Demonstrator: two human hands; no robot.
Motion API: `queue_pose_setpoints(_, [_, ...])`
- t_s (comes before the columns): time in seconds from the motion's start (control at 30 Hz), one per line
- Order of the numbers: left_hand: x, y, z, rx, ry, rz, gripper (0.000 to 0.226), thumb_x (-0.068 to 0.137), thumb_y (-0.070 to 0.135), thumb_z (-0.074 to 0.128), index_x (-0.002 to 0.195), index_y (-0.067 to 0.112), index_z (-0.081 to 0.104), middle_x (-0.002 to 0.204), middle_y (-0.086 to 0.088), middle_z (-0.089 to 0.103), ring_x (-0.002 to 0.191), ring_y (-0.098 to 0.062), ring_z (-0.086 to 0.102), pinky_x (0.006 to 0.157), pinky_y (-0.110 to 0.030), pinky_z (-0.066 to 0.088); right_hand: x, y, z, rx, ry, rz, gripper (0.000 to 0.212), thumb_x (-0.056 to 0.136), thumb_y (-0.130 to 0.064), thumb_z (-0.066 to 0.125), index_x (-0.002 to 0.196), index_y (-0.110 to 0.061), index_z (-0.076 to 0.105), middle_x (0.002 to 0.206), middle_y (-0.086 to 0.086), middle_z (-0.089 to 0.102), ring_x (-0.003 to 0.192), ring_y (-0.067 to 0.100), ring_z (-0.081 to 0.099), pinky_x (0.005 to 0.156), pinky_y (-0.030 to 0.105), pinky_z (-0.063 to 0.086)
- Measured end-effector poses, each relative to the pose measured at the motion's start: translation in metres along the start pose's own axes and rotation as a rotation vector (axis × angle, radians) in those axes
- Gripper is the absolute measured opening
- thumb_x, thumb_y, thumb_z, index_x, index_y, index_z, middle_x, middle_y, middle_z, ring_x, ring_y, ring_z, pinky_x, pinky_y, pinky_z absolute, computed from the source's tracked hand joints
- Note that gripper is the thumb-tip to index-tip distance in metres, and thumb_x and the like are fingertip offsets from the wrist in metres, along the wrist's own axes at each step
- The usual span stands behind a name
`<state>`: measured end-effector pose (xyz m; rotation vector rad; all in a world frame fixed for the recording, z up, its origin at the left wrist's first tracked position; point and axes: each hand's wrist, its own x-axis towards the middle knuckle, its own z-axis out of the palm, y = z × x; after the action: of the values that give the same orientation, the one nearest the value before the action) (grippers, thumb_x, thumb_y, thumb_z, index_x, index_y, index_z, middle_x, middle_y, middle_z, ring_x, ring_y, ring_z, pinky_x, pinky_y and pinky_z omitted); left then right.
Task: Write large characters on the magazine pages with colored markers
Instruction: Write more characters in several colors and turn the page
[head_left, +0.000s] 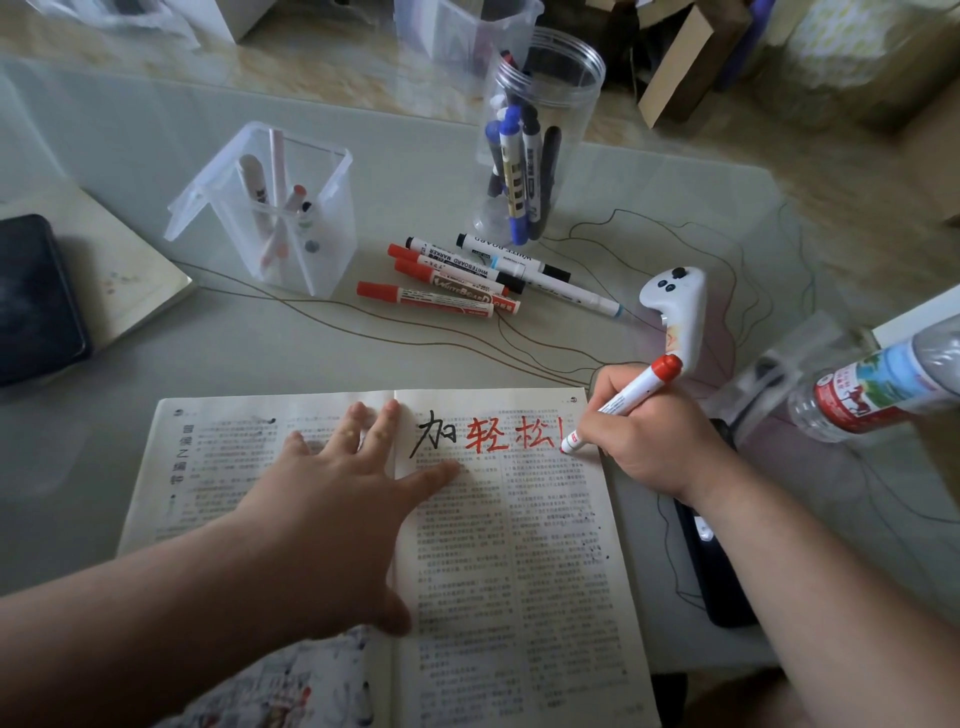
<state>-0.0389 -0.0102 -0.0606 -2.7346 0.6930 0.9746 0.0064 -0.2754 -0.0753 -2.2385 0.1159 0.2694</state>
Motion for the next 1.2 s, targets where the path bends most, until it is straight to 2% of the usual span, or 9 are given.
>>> queue_pose_setpoints(0.3, [-0.005,-0.003,-0.002,-0.058,0.062,-0.001,0.119,0.069,0.083,0.062,0.152,0.049,-0.017,0.161,-0.011,-0.031,0.151,-0.033,-0.020,0.125,-0.054,0.006,-0.008,-0.010,0.001,0.248,-0.085,-0.120,0.012,0.082,-0.010,0.079,0.080,-0.015,0.069,0.065,0.004,0.065,0.059,0.013,0.055,0.058,0.030,0.045])
queue_pose_setpoints(0.4, [-0.011,-0.005,-0.010,-0.246,0.216,-0.021,0.094,0.074,0.081,0.059,0.153,0.044,0.023,0.165,0.004,0.018,0.153,-0.019,0.017,0.123,-0.039,0.023,-0.016,-0.021,0.009,0.451,-0.206,-0.120,0.012,0.080,-0.019,0.078,0.090,-0.015,0.075,0.078,0.011,0.070,0.069,0.018,0.061,0.063,0.030,0.051])
queue_pose_setpoints(0.47, [-0.014,-0.005,-0.019,-0.604,0.320,-0.098,0.063,0.073,0.082,0.057,0.120,0.040,0.065,0.126,0.016,0.061,0.119,-0.008,0.056,0.104,-0.034,0.047,-0.023,-0.027,0.014,0.715,-0.363,-0.069,0.033,0.078,-0.029,0.080,0.105,-0.011,0.075,0.092,0.019,0.068,0.082,0.026,0.060,0.070,0.032,0.051])
queue_pose_setpoints(0.53, [-0.015,-0.002,-0.026,-1.167,0.259,-0.149,0.055,0.073,0.078,0.056,0.086,0.029,0.078,0.091,0.004,0.075,0.085,-0.016,0.069,0.085,-0.042,0.057,-0.030,-0.032,0.020,0.880,-0.480,-0.079,0.062,0.078,-0.045,0.080,0.123,-0.004,0.066,0.105,0.023,0.063,0.092,0.029,0.056,0.073,0.035,0.048])
queue_pose_setpoints(0.7, [-0.018,0.005,-0.027,-1.857,0.182,-0.063,0.044,0.080,0.051,0.066,0.084,0.009,0.078,0.083,-0.011,0.072,0.066,-0.018,0.060,0.062,-0.034,0.045,-0.057,-0.056,0.038,0.835,-0.511,-0.137,0.068,0.080,-0.055,0.076,0.132,-0.014,0.060,0.106,0.007,0.060,0.090,0.016,0.055,0.071,0.031,0.044])
queue_pose_setpoints(0.8, [-0.021,0.007,-0.024,-1.973,0.140,-0.026,0.031,0.081,0.038,0.074,0.093,0.009,0.078,0.078,-0.007,0.063,0.063,-0.014,0.051,0.059,-0.030,0.038,-0.068,-0.068,0.042,0.733,-0.424,-0.178,0.044,0.079,-0.036,0.081,0.116,-0.020,0.063,0.091,-0.010,0.065,0.081,0.008,0.062,0.070,0.027,0.052])
queue_pose_setpoints(0.87, [-0.026,0.010,-0.022,-2.040,0.067,0.037,0.031,0.080,0.030,0.076,0.100,0.006,0.078,0.078,-0.005,0.060,0.064,-0.013,0.047,0.057,-0.027,0.037,-0.071,-0.076,0.040,0.733,-0.417,-0.182,0.049,0.076,-0.028,0.086,0.109,-0.009,0.054,0.085,-0.010,0.071,0.085,0.016,0.067,0.076,0.037,0.060])
queue_pose_setpoints(0.97, [-0.031,0.011,-0.022,-2.108,0.008,0.104,0.022,0.078,0.023,0.081,0.093,0.007,0.078,0.074,-0.003,0.059,0.062,-0.013,0.045,0.056,-0.025,0.036,-0.071,-0.082,0.037,0.805,-0.426,-0.188,0.045,0.066,-0.006,0.079,0.096,-0.003,0.046,0.082,-0.003,0.076,0.078,0.012,0.072,0.073,0.027,0.059])
queue_pose_setpoints(1.2, [-0.031,0.005,-0.027,-2.130,0.124,0.020,0.031,0.072,0.041,0.082,0.079,0.012,0.075,0.074,-0.011,0.061,0.055,-0.017,0.048,0.055,-0.032,0.035,-0.080,-0.080,0.035,0.495,-0.357,-0.233,0.058,0.056,-0.028,0.098,0.102,-0.031,0.063,0.084,-0.008,0.064,0.072,0.016,0.055,0.067,0.033,0.052])
